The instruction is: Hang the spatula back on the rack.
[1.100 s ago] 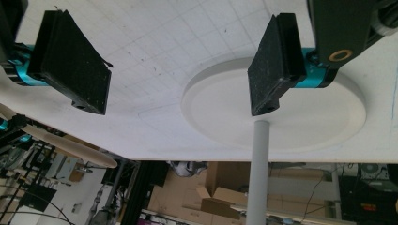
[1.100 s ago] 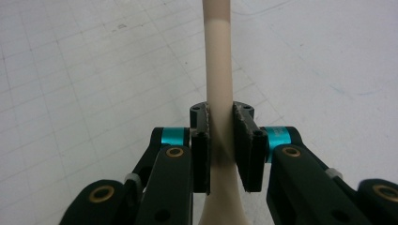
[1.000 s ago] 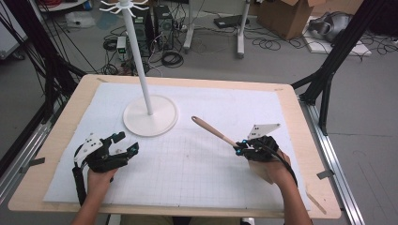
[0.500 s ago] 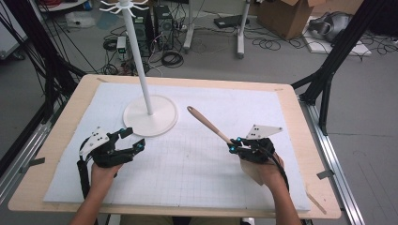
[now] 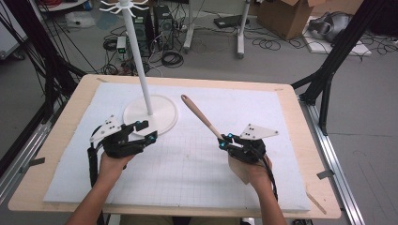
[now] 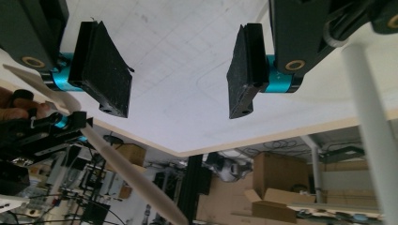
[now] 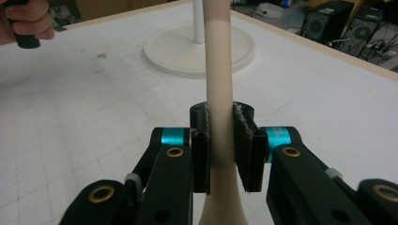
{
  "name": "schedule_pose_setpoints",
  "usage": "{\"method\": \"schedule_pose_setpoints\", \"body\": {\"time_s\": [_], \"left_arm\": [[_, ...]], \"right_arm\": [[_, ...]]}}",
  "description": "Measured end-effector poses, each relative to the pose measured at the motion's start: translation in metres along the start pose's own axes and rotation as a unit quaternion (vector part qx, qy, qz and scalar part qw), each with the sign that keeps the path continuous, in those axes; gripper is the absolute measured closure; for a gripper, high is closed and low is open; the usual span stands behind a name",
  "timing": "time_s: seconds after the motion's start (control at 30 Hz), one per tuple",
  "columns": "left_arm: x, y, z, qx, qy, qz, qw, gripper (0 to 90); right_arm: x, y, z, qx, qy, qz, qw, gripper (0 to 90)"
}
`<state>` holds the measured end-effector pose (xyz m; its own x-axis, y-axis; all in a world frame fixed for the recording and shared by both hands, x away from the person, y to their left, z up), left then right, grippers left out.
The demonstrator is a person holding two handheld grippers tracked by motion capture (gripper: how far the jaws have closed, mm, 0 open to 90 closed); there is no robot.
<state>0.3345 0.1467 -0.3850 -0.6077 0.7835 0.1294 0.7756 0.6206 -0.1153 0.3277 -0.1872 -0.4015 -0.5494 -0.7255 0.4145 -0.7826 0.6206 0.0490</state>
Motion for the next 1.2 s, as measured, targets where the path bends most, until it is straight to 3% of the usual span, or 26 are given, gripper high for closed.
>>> {"method": "schedule_pose_setpoints", "body": {"time_s": [0.13, 0.3, 0.6, 0.77, 1.2], "left_arm": [[-0.019, -0.009, -0.013, -0.009, 0.009, 0.013, 0.9998, 42.4], [-0.035, -0.014, -0.023, -0.002, 0.014, 0.027, 0.9995, 45.8], [-0.050, -0.021, -0.028, 0.018, 0.010, 0.044, 0.9988, 47.1], [-0.055, -0.026, -0.032, 0.013, 0.011, 0.044, 0.9989, 48.9], [-0.061, -0.029, -0.041, 0.023, 0.002, 0.035, 0.9991, 58.6]], "right_arm": [[-0.006, 0.010, -0.006, 0.000, -0.017, -0.005, 0.9998, 77.8], [-0.015, 0.022, -0.010, 0.003, -0.027, -0.005, 0.9996, 77.8], [-0.027, 0.037, -0.016, 0.007, -0.045, -0.008, 0.9989, 77.7], [-0.031, 0.042, -0.017, 0.012, -0.049, -0.008, 0.9987, 77.7], [-0.040, 0.053, -0.023, 0.021, -0.054, 0.035, 0.9977, 77.7]]}}
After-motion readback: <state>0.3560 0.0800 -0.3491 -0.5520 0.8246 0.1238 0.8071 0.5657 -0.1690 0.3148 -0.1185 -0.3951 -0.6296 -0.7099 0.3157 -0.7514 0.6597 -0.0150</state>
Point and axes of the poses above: each handheld gripper's, and its own axes: x roughly backward along the jaws, z roughly out of its underside, y roughly to its left, the point moved 4 cm from there along -x, roughly forward along the jaws, and after that the axes turned 2 degrees about -x, right-handed, at the moved point
